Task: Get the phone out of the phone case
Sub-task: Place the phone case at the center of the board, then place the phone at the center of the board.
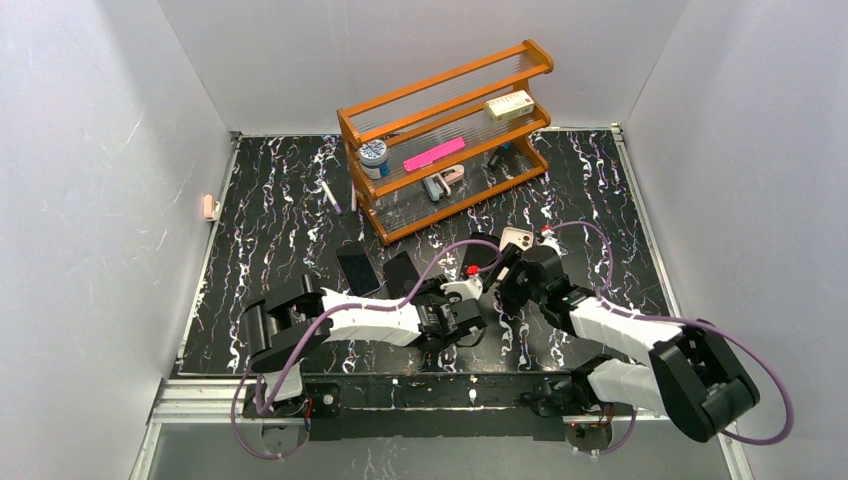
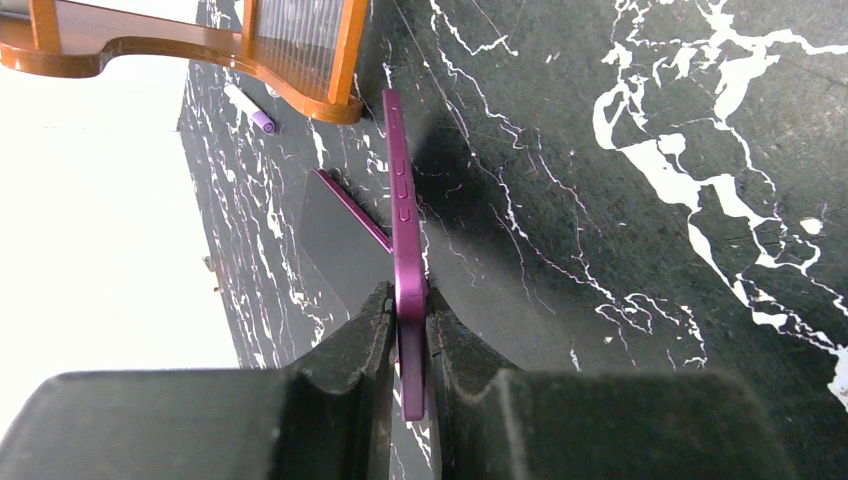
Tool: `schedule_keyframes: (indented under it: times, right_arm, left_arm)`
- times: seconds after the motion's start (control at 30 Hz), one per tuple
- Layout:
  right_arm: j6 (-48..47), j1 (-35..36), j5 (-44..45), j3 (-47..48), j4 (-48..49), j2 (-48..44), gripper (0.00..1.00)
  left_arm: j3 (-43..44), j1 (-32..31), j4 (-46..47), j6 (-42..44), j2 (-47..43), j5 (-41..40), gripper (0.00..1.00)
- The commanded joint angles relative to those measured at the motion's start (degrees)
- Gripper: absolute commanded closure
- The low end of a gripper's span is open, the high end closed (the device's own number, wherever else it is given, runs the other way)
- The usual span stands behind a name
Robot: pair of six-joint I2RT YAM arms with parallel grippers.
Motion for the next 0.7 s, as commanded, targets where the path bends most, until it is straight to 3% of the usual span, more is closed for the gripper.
schedule_keyframes:
  times: [0.0,0.13,0.33,0.67]
  right_arm:
    - [-5.28,-0.18,-0.05,1.72,-3.04,-6.88,0.12]
    - [-8.61,-0.18,5.05,3.53,-8.73,-13.44,0.06]
    - [-12.94,-0.17,13.28,6.46,-16.37,-21.94,0.05]
    - [-18.45,-0.22,23.49,11.15,-27.11,-28.93,0.01]
  left_arm:
    - [1.23,0.15,-0.78,-3.97,2.58,1.73,0.87]
    - [1.74,0.06,-0.92,-5.3,4.84,3.24,0.84]
    - [2.38,0.06,-1.18,-6.46,7.03,5.04,0.78]
    - [1.38,0.4,-2.65,-7.98,6.26,7.22,0.56]
